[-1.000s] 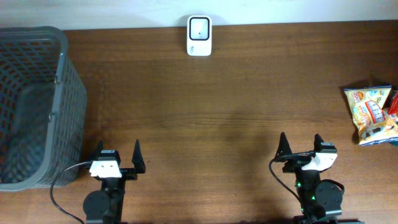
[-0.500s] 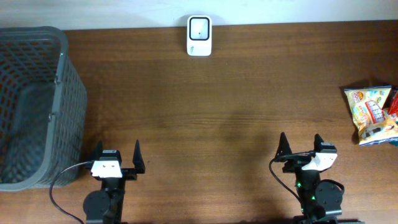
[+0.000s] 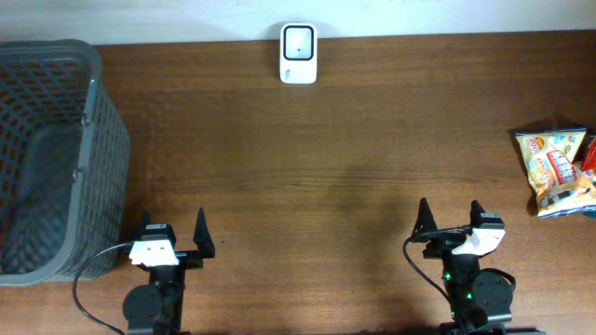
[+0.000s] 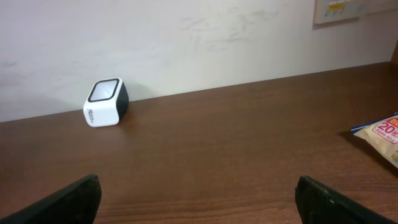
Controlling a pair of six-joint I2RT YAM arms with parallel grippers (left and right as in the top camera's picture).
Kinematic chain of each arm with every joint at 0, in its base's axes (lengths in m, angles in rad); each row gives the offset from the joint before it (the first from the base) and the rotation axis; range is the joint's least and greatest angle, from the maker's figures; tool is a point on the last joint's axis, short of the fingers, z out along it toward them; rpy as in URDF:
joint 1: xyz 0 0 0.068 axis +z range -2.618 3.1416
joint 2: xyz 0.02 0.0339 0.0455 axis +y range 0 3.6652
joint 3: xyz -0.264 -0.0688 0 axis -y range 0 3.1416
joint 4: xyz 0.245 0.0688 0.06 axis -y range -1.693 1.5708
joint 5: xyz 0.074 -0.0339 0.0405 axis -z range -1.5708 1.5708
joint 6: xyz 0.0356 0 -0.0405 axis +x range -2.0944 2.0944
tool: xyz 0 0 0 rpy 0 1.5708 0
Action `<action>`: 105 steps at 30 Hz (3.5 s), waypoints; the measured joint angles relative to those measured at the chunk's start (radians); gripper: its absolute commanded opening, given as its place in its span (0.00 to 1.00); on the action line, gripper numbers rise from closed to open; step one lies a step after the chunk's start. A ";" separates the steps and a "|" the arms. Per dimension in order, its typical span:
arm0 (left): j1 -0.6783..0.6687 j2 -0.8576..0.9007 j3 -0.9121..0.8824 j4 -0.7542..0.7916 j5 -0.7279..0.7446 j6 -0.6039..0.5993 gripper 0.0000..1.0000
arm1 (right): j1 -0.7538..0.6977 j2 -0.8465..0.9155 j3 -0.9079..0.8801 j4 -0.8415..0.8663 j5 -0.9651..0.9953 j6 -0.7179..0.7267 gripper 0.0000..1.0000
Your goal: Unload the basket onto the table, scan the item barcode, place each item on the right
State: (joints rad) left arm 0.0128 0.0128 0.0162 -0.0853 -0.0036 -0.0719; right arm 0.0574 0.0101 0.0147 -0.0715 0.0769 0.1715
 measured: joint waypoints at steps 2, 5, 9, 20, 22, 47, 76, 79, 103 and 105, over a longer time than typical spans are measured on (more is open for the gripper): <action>0.000 0.000 0.000 0.000 0.000 0.000 0.99 | 0.000 0.000 0.000 0.000 0.000 0.001 0.98; 0.000 0.000 0.000 0.000 0.000 0.000 0.99 | 0.000 0.000 0.000 0.000 0.000 0.000 0.98; 0.000 0.000 0.000 0.000 0.000 0.004 0.99 | 0.000 0.000 0.000 0.000 0.000 0.000 0.98; -0.006 0.000 0.000 0.000 0.000 0.032 0.99 | 0.000 0.000 0.000 0.000 0.000 0.000 0.98; -0.006 0.000 0.000 0.000 0.000 0.039 0.99 | 0.000 0.000 0.000 0.000 0.000 0.000 0.98; -0.006 0.000 0.000 0.000 0.000 0.046 0.99 | 0.000 0.000 0.000 0.000 0.000 0.000 0.98; -0.006 0.000 0.000 0.000 0.000 0.046 0.99 | 0.000 0.000 0.000 -0.005 -0.031 -0.210 0.98; -0.006 0.000 0.000 0.000 0.000 0.047 0.99 | 0.000 0.000 0.000 -0.005 -0.031 -0.210 0.98; -0.006 0.000 0.000 0.000 0.000 0.047 0.99 | 0.000 0.000 0.000 -0.004 -0.031 -0.210 0.98; -0.006 0.000 0.000 0.000 0.000 0.047 0.99 | 0.000 0.000 0.000 -0.004 -0.031 -0.210 0.98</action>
State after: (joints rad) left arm 0.0071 0.0128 0.0162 -0.0849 -0.0032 -0.0254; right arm 0.0574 0.0101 0.0147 -0.0757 0.0456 -0.0387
